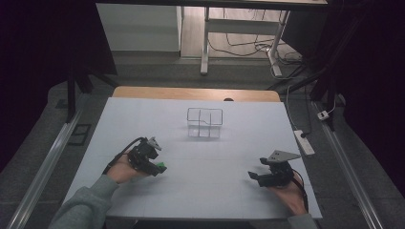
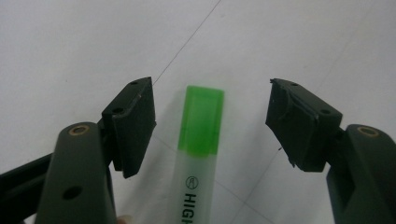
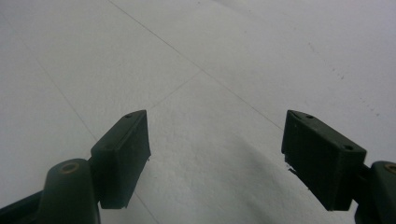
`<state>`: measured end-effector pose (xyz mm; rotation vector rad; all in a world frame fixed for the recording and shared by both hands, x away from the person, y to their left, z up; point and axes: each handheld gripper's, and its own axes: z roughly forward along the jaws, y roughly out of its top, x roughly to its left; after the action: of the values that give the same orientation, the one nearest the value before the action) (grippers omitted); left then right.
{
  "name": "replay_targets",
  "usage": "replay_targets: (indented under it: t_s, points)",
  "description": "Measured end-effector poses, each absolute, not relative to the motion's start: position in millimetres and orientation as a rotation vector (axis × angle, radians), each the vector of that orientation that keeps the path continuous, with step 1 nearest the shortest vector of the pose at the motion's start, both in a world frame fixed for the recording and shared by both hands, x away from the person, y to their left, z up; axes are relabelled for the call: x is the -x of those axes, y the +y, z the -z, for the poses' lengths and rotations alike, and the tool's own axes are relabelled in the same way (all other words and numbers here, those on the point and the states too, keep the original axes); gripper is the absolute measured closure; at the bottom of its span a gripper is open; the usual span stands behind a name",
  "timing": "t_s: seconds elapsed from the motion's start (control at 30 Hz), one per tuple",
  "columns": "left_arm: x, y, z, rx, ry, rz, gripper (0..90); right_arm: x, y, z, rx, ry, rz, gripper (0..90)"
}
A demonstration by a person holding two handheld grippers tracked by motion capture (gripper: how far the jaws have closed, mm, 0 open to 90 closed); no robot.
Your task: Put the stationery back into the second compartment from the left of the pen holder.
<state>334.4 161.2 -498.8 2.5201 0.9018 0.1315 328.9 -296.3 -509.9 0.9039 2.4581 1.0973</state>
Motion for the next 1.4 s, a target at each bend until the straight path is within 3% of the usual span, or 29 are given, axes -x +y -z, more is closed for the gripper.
replay_targets:
  t_s: [0.23,0.57,0.8,0.9,1.4]
  points:
    - [-336.8,156.4,506.6,-2.572,0.896,-0.142,33.3,-329.2,-296.0,510.4,-0.904,2.46,-1.091,22.8]
    - [-339.3,155.5,514.6,-2.634,0.876,-0.113,43.5,-329.3,-296.5,510.5,-0.905,2.461,-1.09,22.8]
    - [-336.1,155.5,513.4,-2.635,0.859,-0.116,62.7,-329.3,-296.3,510.5,-0.905,2.461,-1.093,22.8]
    - [-335.1,156.1,513.8,-2.624,0.854,-0.115,66.2,-329.2,-296.3,510.4,-0.904,2.46,-1.093,22.8]
    - [-333.1,167.3,500.9,-2.514,0.851,-0.159,66.6,-329.6,-297.4,510.3,-0.91,2.455,-1.101,22.8]
